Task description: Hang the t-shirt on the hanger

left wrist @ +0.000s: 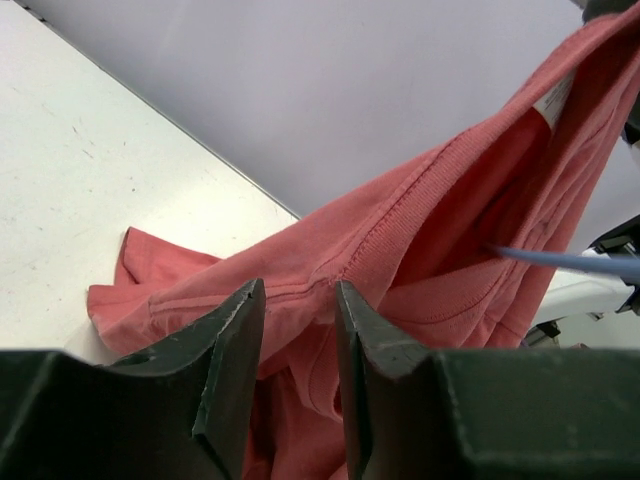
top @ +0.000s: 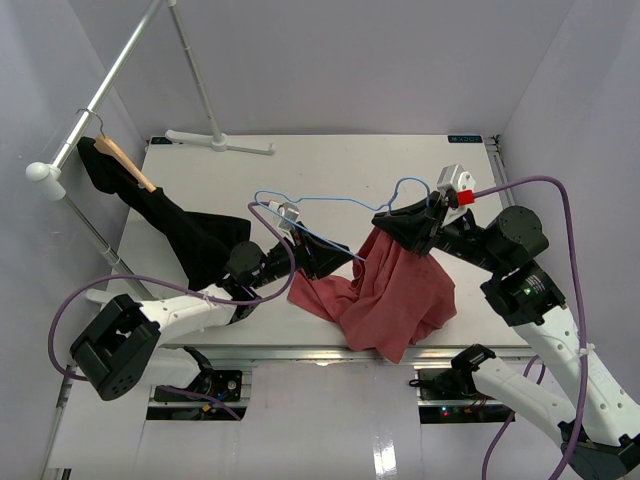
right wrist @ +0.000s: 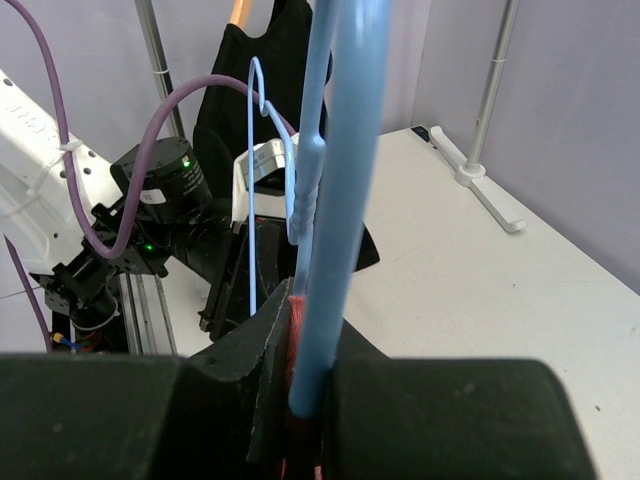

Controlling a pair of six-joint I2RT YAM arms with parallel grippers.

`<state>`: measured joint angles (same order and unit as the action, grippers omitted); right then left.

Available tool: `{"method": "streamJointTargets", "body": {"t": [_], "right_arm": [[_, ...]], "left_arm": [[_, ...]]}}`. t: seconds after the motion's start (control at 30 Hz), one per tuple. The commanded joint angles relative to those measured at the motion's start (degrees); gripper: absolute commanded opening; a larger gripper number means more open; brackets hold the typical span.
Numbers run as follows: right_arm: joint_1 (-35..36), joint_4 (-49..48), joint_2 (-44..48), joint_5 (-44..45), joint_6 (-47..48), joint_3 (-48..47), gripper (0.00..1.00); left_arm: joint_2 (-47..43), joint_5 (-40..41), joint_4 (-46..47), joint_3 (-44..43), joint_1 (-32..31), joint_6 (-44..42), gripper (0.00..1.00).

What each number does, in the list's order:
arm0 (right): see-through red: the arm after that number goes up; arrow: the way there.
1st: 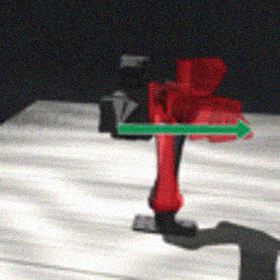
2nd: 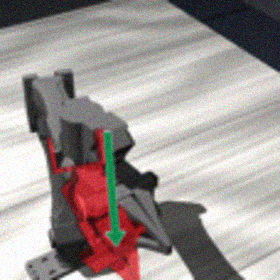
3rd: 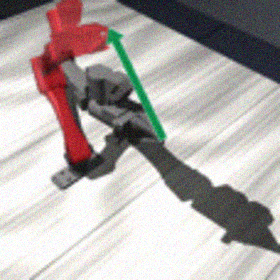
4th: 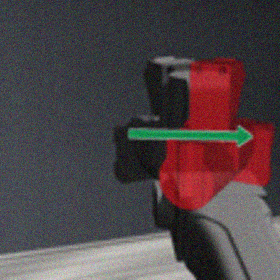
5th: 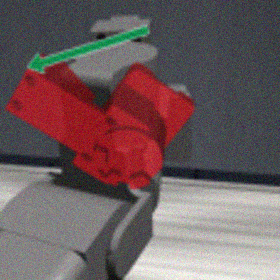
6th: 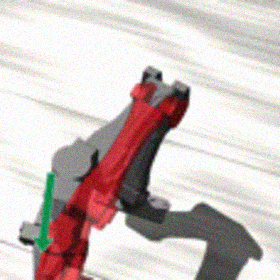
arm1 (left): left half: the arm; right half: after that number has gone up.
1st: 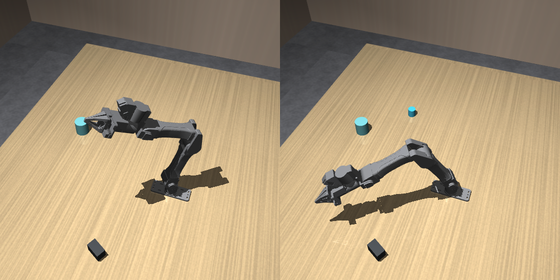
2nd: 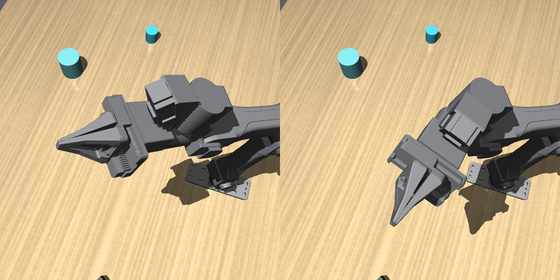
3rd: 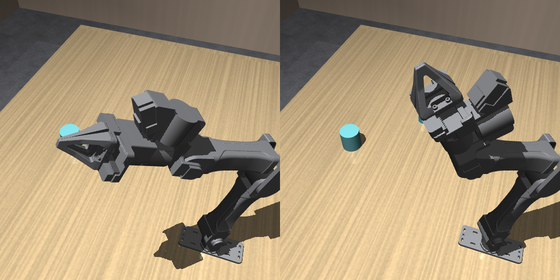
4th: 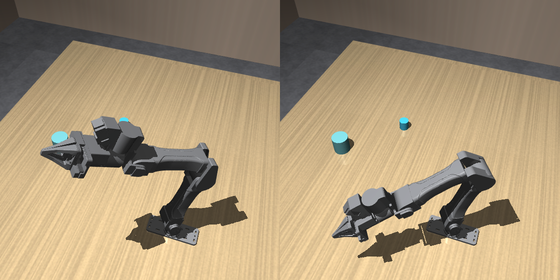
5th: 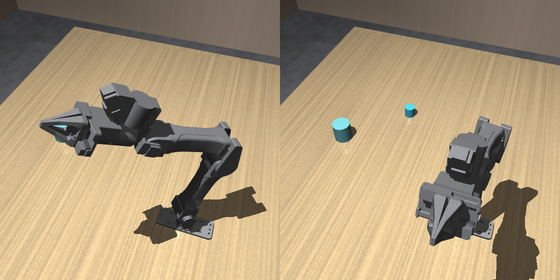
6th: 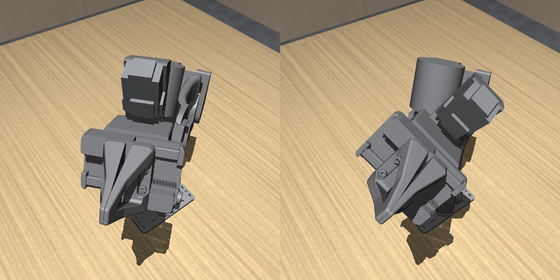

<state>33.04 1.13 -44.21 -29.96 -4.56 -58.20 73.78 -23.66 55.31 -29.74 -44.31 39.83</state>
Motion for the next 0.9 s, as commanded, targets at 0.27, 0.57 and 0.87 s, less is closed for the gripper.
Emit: {"method": "streamJointTargets", "body": {"t": [0.27,0.57,0.87], "right_arm": [[-0.08,-2.00,-0.82,7.02,1.57,0.18,0.08],[-0.03,-2.53,-1.36,8.78,1.17,-0.16,0.08],[-0.03,-5.08,-0.10,10.49,0.70,1.78,0.08]], "left_arm": [[-4.57,4.70,-2.12,-0.03,-1.31,-1.91,0.62],[-3.38,2.74,1.07,1.26,-1.53,-0.02,0.43],[-1.94,1.64,4.78,3.25,-1.75,2.16,0.57]]}}
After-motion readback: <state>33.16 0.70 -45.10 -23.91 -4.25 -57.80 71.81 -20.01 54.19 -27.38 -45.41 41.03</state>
